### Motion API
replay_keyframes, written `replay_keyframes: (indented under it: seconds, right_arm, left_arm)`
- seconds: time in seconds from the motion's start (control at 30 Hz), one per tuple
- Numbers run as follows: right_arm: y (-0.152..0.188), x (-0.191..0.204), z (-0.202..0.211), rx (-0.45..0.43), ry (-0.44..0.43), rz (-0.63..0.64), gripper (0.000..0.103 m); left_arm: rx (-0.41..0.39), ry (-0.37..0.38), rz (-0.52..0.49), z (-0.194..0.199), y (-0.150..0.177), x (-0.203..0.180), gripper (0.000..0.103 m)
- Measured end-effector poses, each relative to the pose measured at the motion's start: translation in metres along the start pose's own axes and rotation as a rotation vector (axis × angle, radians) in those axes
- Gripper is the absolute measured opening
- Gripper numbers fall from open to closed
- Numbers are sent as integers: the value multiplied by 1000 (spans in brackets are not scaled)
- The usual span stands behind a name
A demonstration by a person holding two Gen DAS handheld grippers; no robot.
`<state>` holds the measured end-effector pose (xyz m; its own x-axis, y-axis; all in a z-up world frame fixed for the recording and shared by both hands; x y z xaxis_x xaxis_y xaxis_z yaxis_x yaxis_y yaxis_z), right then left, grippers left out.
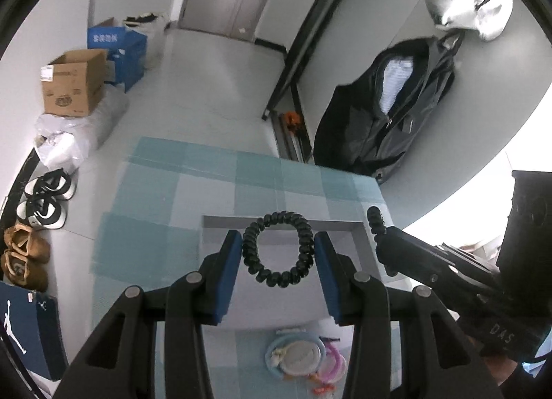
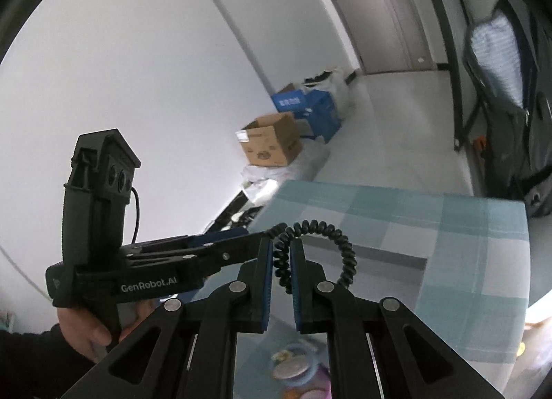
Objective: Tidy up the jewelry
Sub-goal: 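Lift the black hair ties with the right gripper over the grey box, then open the right gripper to drop both hair ties into the box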
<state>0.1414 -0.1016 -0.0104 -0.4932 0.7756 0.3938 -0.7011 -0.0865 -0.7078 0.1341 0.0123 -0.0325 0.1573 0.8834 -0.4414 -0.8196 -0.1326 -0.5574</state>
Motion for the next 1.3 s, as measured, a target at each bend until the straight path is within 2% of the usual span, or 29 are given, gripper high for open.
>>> replay_keyframes:
  seconds: [0.17, 0.47, 0.57, 0.63, 0.7, 0.73, 0.77, 0.83, 0.97, 1.1, 1.17, 1.3]
  right_arm:
    - [12, -26, -13, 62, 19, -48, 9]
    - [19, -38, -34, 138, 30, -57, 9]
    - [19, -40, -38, 145, 47, -68, 12]
    - [19, -39, -38, 144, 69, -58, 12]
    - [19, -37, -34, 137, 53, -50, 14]
    - [18, -37, -32, 134, 53, -46, 22]
    - [19, -37, -28, 122, 64, -43, 40]
    - [19, -38, -17, 84, 93, -38, 55]
    - [20, -37, 0, 41, 109, -32, 58]
    - [23, -36, 15, 8, 127, -40, 64]
    - [24, -34, 22, -10, 131, -43, 74]
    - [27, -26, 34, -37, 139, -25, 77]
  left_arm:
    - [57, -4, 13, -24, 5, 4, 38]
    - [102, 1, 23, -37, 2, 2, 38]
    - [116, 66, 44, -39, 2, 2, 38]
    - [123, 100, 54, -40, 0, 0, 43]
    - [117, 107, 74, -37, -1, 4, 50]
    - [113, 121, 90, -37, -2, 5, 52]
    - [107, 144, 111, -34, -3, 8, 57]
    - [79, 177, 147, -24, -5, 12, 68]
    - [16, 173, 124, -8, -8, 9, 68]
    - [-23, 117, 86, 8, -1, 6, 68]
    - [-45, 53, 63, 12, 3, 5, 68]
    - [-128, -92, -17, 27, 14, -1, 68]
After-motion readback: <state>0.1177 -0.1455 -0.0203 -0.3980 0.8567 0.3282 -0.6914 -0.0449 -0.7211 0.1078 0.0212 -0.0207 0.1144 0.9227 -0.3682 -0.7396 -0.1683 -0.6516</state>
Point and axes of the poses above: each gripper's, at about its wrist camera, not at the fingertips, and z roughly against the way its jaws point, x to its left, y to its underside, the point moved 4 cm from there along -z, roughly the way its jaws point, and after that the axes turned 5 degrees about y, right-handed, at the moved point
